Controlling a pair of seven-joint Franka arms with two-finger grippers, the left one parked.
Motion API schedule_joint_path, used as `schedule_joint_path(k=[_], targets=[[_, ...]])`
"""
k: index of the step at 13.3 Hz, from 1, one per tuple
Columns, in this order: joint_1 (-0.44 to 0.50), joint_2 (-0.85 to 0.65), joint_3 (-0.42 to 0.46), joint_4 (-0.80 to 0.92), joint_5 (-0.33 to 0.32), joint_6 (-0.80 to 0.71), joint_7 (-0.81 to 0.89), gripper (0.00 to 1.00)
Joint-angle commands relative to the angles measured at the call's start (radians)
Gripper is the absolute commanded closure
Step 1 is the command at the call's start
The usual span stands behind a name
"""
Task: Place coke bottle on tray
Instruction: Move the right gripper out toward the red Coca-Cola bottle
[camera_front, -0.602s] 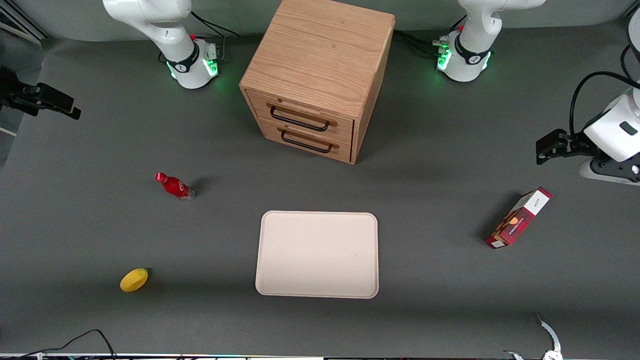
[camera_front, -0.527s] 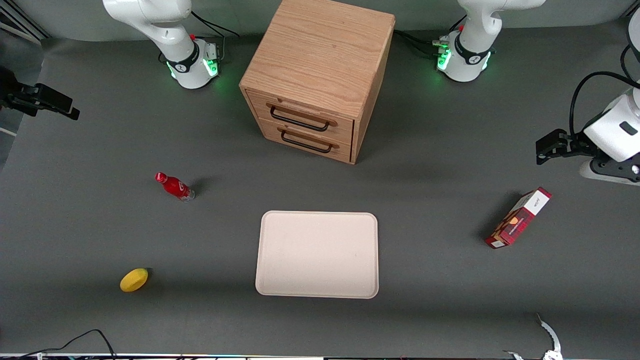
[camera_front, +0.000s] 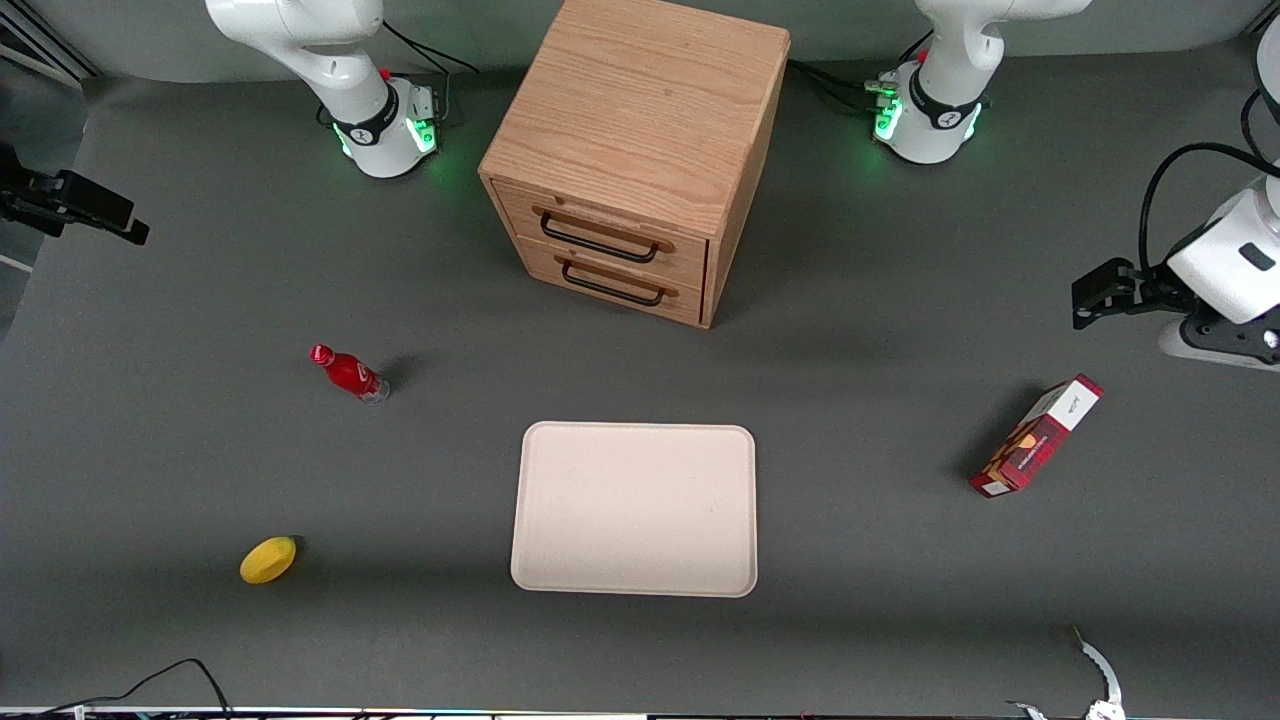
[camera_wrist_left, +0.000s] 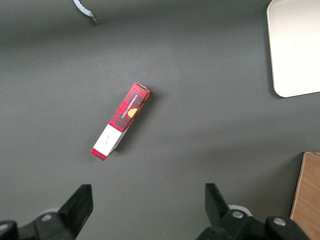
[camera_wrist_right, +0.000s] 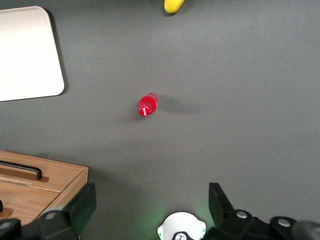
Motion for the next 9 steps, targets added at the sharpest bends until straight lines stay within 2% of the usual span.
schedule_joint_path(k=[1, 2, 5, 9], targets=[[-0.002, 0.005, 0.004, -0.009, 0.017, 0.000, -0.017, 0.00], [-0.002, 0.004, 0.005, -0.062, 0.017, 0.031, -0.017, 0.00], [-0.003, -0.050, 0.005, -0.364, 0.017, 0.312, 0.002, 0.00], [0.003, -0.047, 0.011, -0.585, 0.020, 0.590, 0.048, 0.00]])
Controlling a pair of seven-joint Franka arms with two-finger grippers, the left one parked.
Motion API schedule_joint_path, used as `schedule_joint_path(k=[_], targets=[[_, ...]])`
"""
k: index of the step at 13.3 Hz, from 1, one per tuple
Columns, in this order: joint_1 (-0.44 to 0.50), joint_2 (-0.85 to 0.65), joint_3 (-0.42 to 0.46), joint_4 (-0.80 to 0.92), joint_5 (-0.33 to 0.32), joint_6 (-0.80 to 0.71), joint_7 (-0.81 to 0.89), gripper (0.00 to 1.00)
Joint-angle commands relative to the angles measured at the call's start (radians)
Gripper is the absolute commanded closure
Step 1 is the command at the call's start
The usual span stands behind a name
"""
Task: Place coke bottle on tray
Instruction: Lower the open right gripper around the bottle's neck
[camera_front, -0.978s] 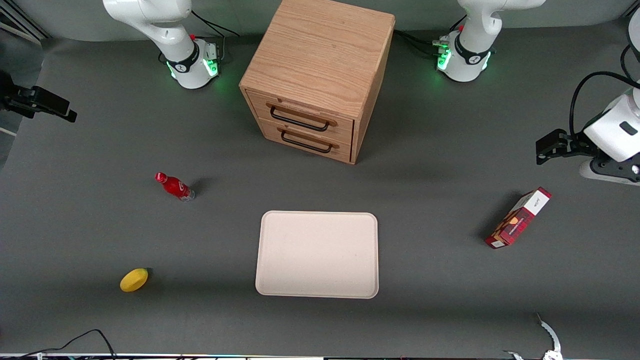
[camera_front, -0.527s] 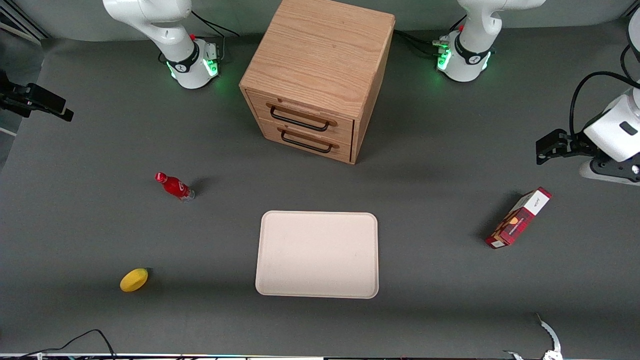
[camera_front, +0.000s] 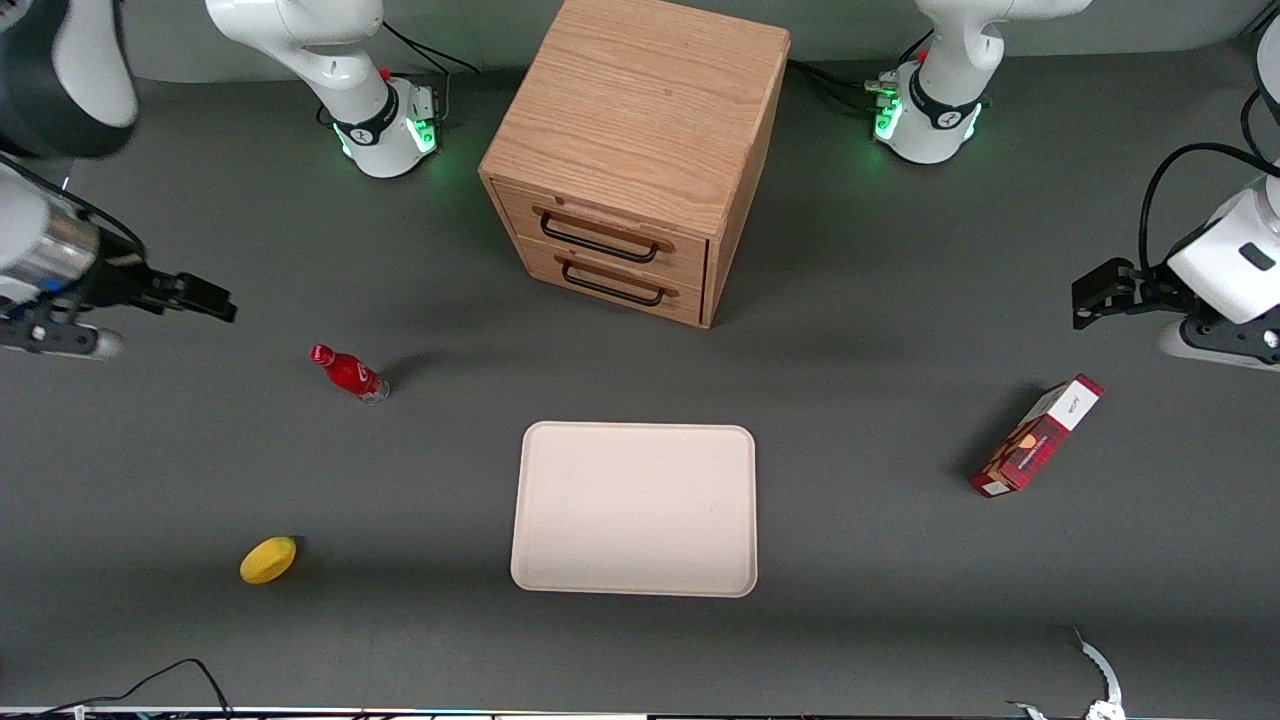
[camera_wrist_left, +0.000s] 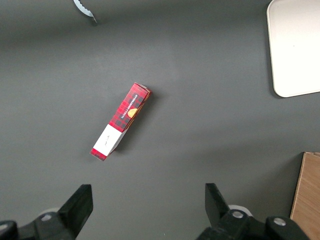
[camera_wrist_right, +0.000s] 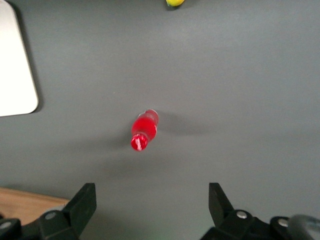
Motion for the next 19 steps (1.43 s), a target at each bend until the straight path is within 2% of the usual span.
schedule_joint_path(k=[1, 4, 6, 14, 17, 18, 19], targets=[[0.007, -0.038, 0.009, -0.161, 0.023, 0.177, 0.052, 0.00], [0.007, -0.010, 0.053, -0.239, 0.023, 0.300, 0.105, 0.00], [0.009, -0.009, 0.053, -0.308, 0.023, 0.387, 0.106, 0.00], [0.004, 0.037, 0.053, -0.419, 0.023, 0.555, 0.108, 0.00], [0.006, 0.040, 0.055, -0.420, 0.023, 0.561, 0.108, 0.19], [0.007, 0.040, 0.053, -0.420, 0.023, 0.564, 0.108, 0.32], [0.009, 0.043, 0.055, -0.420, 0.023, 0.570, 0.108, 0.59]])
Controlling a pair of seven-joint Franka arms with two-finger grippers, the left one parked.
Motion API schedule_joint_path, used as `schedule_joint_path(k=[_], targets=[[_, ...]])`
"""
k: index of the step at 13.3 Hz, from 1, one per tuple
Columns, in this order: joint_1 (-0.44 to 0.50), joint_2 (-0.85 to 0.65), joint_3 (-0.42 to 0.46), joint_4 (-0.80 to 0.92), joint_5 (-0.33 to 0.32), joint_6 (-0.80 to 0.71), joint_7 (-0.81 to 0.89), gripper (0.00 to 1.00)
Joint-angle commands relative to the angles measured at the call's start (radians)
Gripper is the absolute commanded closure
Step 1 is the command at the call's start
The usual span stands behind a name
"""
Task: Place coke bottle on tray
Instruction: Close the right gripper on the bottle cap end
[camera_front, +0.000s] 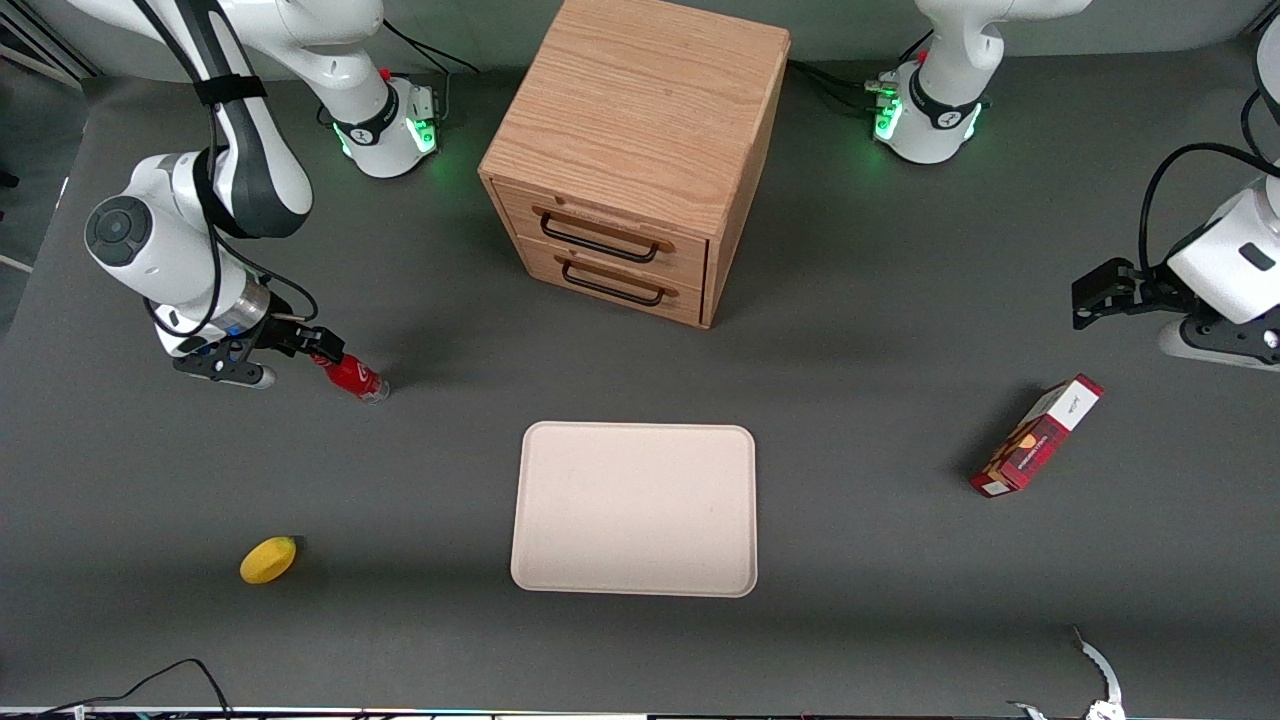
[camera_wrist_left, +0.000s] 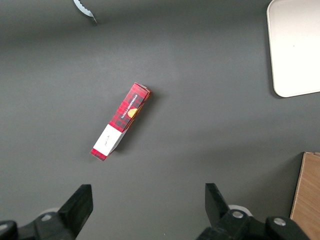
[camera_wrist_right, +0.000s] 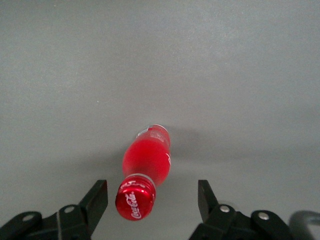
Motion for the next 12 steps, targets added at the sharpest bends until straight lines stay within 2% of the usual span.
schedule_joint_path(k=[1, 2, 7, 8, 12], targets=[[0.004, -0.005, 0.001, -0.012, 0.022, 0.030, 0.013, 0.91], [0.004, -0.005, 0.001, -0.012, 0.022, 0.030, 0.013, 1.00], [0.004, -0.018, 0.020, 0.036, 0.020, -0.001, 0.005, 1.00], [-0.001, -0.025, 0.020, 0.078, 0.020, -0.069, -0.002, 1.00], [-0.004, -0.036, 0.015, 0.432, 0.019, -0.555, -0.024, 1.00]])
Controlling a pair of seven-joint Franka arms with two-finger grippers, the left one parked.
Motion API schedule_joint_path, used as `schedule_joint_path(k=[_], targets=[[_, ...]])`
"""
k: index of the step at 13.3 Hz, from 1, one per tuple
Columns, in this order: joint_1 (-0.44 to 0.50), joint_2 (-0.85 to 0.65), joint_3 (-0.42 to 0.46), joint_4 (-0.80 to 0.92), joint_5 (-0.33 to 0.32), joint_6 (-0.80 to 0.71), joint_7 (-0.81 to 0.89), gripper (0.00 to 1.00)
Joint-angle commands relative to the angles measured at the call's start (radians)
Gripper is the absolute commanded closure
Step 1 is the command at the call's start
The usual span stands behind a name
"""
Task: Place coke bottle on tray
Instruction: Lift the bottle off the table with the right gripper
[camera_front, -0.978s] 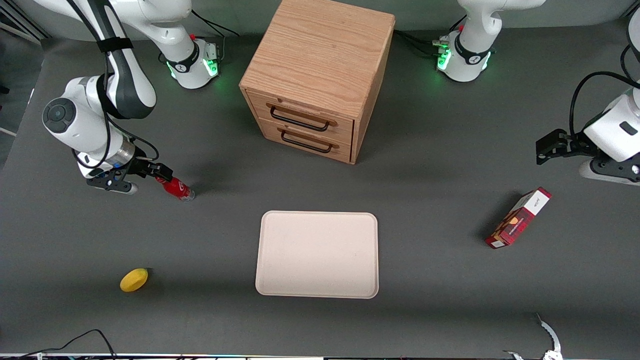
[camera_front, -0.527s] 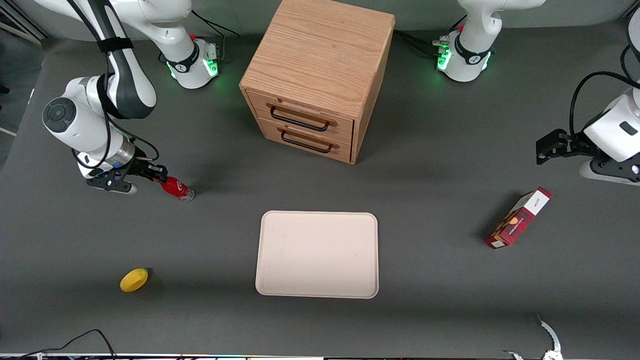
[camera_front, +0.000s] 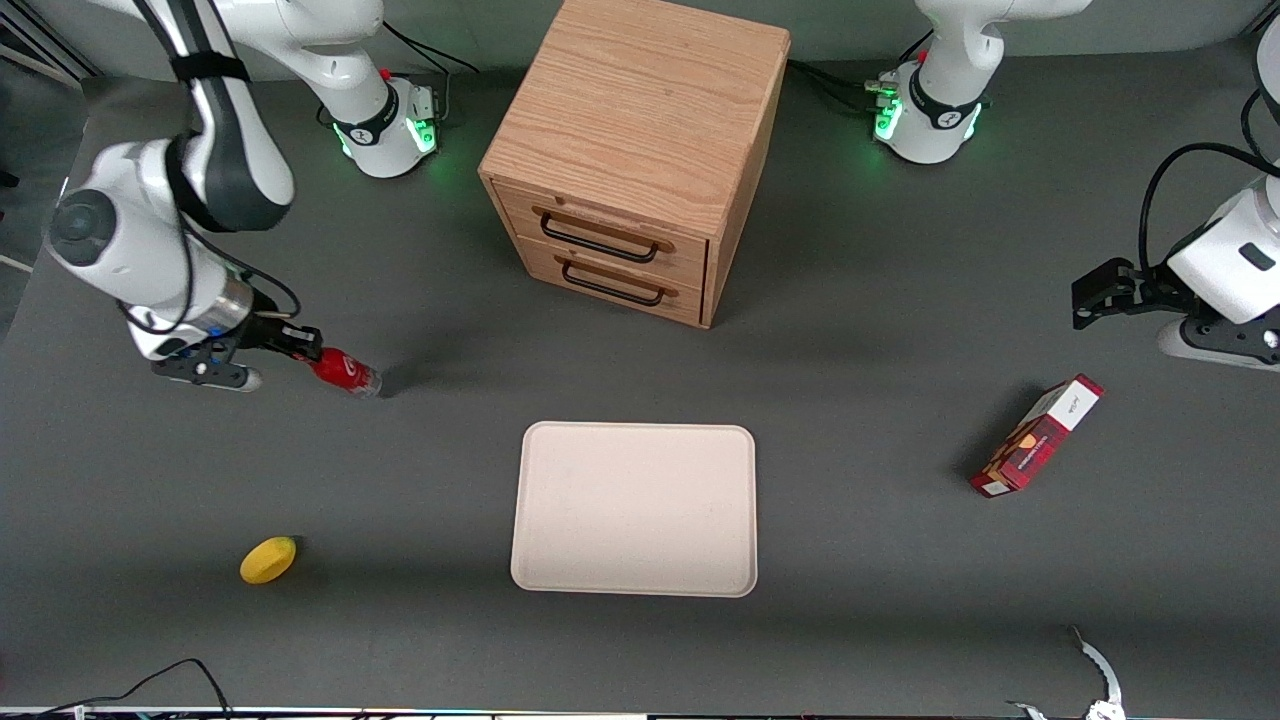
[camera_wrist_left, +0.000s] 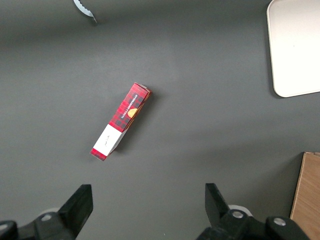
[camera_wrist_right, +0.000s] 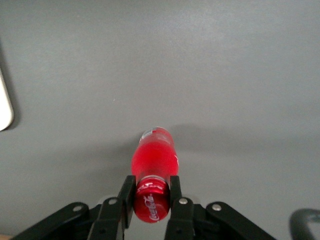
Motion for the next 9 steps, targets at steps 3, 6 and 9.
schedule_joint_path(k=[3, 6, 9], targets=[[0.005, 0.011, 0.004, 0.458, 0.022, -0.459, -0.016, 1.00], [0.008, 0.208, 0.081, 0.853, 0.032, -0.687, 0.086, 1.00], [0.069, 0.446, 0.185, 1.145, 0.022, -0.736, 0.363, 1.00]])
